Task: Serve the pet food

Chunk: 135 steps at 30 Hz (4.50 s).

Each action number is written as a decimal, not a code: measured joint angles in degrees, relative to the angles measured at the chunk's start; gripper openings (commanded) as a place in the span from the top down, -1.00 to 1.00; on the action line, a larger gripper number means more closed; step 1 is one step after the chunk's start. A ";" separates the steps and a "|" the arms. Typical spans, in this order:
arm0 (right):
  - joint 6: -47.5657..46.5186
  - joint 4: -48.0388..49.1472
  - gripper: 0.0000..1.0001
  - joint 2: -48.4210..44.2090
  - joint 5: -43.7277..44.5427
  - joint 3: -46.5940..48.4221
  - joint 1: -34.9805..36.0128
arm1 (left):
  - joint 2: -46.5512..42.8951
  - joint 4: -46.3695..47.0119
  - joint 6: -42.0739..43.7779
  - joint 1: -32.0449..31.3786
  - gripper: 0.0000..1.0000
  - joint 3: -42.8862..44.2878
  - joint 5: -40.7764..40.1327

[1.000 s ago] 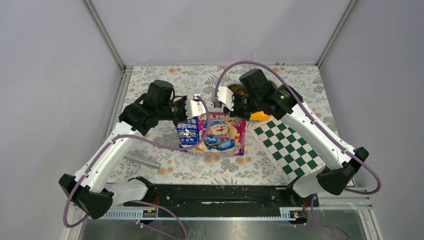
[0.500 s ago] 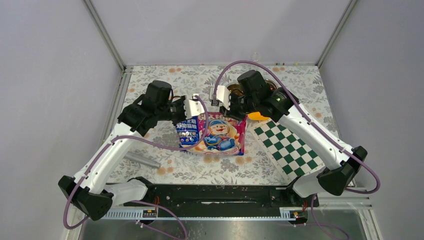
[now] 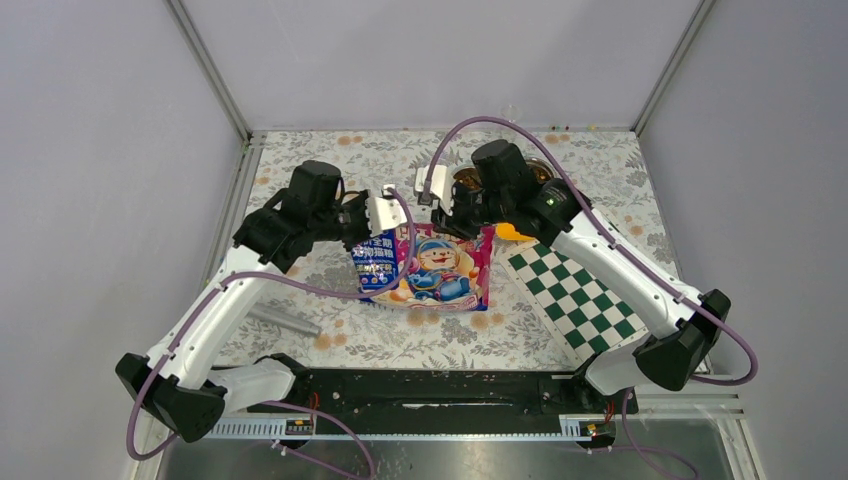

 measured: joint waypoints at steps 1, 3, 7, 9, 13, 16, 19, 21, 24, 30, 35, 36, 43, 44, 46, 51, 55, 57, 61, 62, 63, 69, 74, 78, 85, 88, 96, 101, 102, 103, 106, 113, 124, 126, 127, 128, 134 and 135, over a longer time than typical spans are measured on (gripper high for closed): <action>0.24 0.70 0.78 0.07 -0.17 -0.17 0.09 | -0.07 -0.02 -0.17 0.02 0.77 0.00 0.00; 1.05 1.66 1.00 0.33 -0.37 -0.24 0.31 | -0.11 0.00 -0.28 0.15 0.77 0.00 -0.04; 1.73 1.81 1.00 0.46 -0.61 -0.24 0.61 | -0.24 -0.26 -0.50 0.59 0.77 0.00 -0.09; 1.73 1.84 0.52 0.46 -0.59 -0.24 0.63 | -0.50 -0.39 -0.55 0.72 0.75 0.00 -0.11; 2.27 3.15 0.26 0.72 -0.63 -0.26 0.83 | -1.22 -0.57 -0.76 1.14 0.74 0.00 -0.09; 2.40 4.90 0.51 1.18 -0.66 -0.35 1.27 | -1.60 -0.70 -0.90 1.33 0.74 0.00 -0.09; 2.86 5.62 1.00 1.64 -1.07 -0.46 1.57 | -2.05 -0.66 -1.01 1.68 0.74 -0.31 -0.09; 3.13 5.77 1.00 1.99 -1.31 -0.44 1.73 | -2.45 -0.61 -1.01 2.01 0.72 -0.74 -0.13; 3.30 5.90 0.98 2.03 -1.49 -0.44 1.75 | -3.02 -0.79 -0.96 2.51 0.71 -1.01 -0.20; 3.82 6.67 0.23 2.71 -1.75 -0.44 1.92 | -4.79 -1.16 -0.90 3.78 0.69 -1.73 -0.31; 4.33 7.74 0.99 4.94 -2.82 -0.44 2.32 | -5.73 -1.27 -0.90 4.85 0.68 -2.01 -0.28; 4.57 7.78 1.00 5.27 -3.06 -0.42 2.40 | -5.88 -1.25 -0.90 5.11 0.68 -2.19 -0.26; 4.70 7.06 0.48 5.95 -3.04 0.68 2.56 | -7.10 -1.57 -0.92 6.84 0.66 -2.78 -0.20; 4.74 6.67 0.33 6.19 -3.06 1.07 2.58 | -7.34 -1.70 -0.92 7.08 0.65 -2.80 -0.17; 5.05 6.62 0.21 6.58 -3.19 1.60 2.67 | -7.78 -1.70 -0.96 7.58 0.65 -2.80 -0.07; 4.98 7.23 1.00 7.50 -3.23 2.25 3.61 | -8.37 -1.75 -0.96 8.59 0.65 -2.86 0.20; 4.90 6.54 1.00 8.11 -3.15 3.23 3.72 | -9.14 -1.70 -0.90 9.70 0.65 -3.72 0.22; 4.83 5.79 0.87 8.63 -3.15 4.04 3.76 | -9.68 -1.73 -0.76 10.67 0.65 -4.17 0.20; 5.33 5.73 0.28 8.76 -3.17 4.20 3.80 | -10.51 -1.84 -0.74 12.17 0.63 -4.59 0.46; 5.29 5.92 0.33 8.76 -3.19 4.20 3.91 | -10.62 -1.90 -0.76 12.48 0.62 -4.57 0.66; 5.40 5.99 0.58 8.79 -3.19 4.20 4.04 | -10.69 -2.01 -0.79 12.83 0.61 -4.59 0.94; 5.81 4.26 0.96 10.36 -3.10 6.67 4.44 | -10.54 -2.51 -1.49 14.45 0.55 -4.57 2.86; 9.14 -1.38 0.18 15.80 -3.19 14.67 4.48 | -8.61 -2.54 -2.78 15.65 0.53 -4.42 7.17; 10.91 0.15 0.08 16.37 -3.78 14.25 4.87 | -6.51 -2.43 -4.00 17.07 0.54 -4.28 11.32; 14.73 8.98 0.13 15.93 -7.17 8.81 4.90 | -4.92 -1.11 -5.09 21.20 0.58 -4.44 21.07; 17.46 14.14 0.18 15.93 -8.20 6.88 4.92 | -5.25 3.28 -7.30 23.10 0.58 -6.73 26.84; 19.67 19.61 0.55 15.91 -8.68 5.29 5.11 | -5.53 10.86 -11.58 23.78 0.72 -11.26 33.64; 18.60 19.58 0.83 15.72 -7.67 5.09 5.27 | -4.46 11.04 -9.40 23.78 1.00 -11.19 35.17; 18.10 19.50 0.86 15.72 -7.39 5.11 5.38 | -4.37 10.88 -8.57 23.78 1.00 -11.17 35.26; 17.53 19.23 0.87 15.69 -7.15 5.16 5.49 | -4.37 10.71 -7.65 23.78 1.00 -11.17 35.28; 15.45 17.46 0.83 15.61 -6.01 6.01 5.90 | -4.96 10.45 -5.18 23.63 1.00 -11.19 34.53; 11.78 6.05 0.82 16.44 -1.99 13.62 7.58 | -10.69 13.97 -4.61 22.21 1.00 -14.43 30.97; 7.54 -11.41 0.90 18.69 4.92 24.98 8.13 | -10.25 13.94 -4.42 23.91 1.00 -14.69 31.71; 6.75 -12.13 0.93 18.64 5.62 24.98 8.17 | -10.21 13.97 -4.39 23.91 1.00 -14.69 31.87; 6.29 -12.13 0.93 18.51 5.97 24.85 8.24 | -10.19 14.03 -4.39 23.91 1.00 -14.69 31.89; 5.86 -12.04 0.93 18.27 6.12 24.57 8.28 | -10.16 14.08 -4.39 23.91 1.00 -14.69 31.98; 2.93 -10.03 0.81 15.23 6.80 20.39 8.44 | -10.19 14.34 -4.42 23.91 1.00 -14.69 33.29; 2.47 -9.64 0.81 14.60 6.93 19.52 8.44 | -10.19 14.34 -4.42 23.91 1.00 -14.69 33.40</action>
